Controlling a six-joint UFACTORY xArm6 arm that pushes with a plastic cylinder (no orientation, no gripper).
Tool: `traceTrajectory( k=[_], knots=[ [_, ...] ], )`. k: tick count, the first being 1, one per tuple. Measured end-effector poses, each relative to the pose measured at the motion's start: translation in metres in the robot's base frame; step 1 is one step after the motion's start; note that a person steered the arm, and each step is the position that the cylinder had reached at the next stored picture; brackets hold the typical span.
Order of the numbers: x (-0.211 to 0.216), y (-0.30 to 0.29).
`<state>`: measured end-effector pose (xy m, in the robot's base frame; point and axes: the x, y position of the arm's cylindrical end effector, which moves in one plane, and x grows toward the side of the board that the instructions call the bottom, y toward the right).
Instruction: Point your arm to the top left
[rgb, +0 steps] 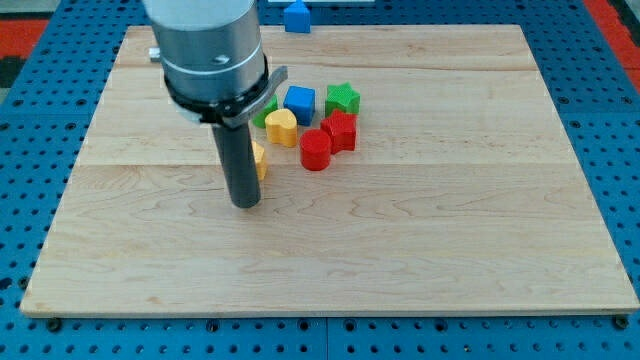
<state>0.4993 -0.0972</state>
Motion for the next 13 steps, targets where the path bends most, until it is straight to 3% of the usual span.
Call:
traceTrajectory(
  k=[1, 3, 4, 5, 6, 8, 10, 11, 12, 13],
  knots=[
    [-0.014, -0.017],
    [-0.050, 0.020],
    [0.006, 0.017],
    [0.016, 0.127],
    [-0.030, 0.242],
    [-0.184, 0.332],
    [-0.308, 0.327],
    [-0.308, 0.291],
    [-0.307, 0.162],
    [-0.305, 0.146]
  ],
)
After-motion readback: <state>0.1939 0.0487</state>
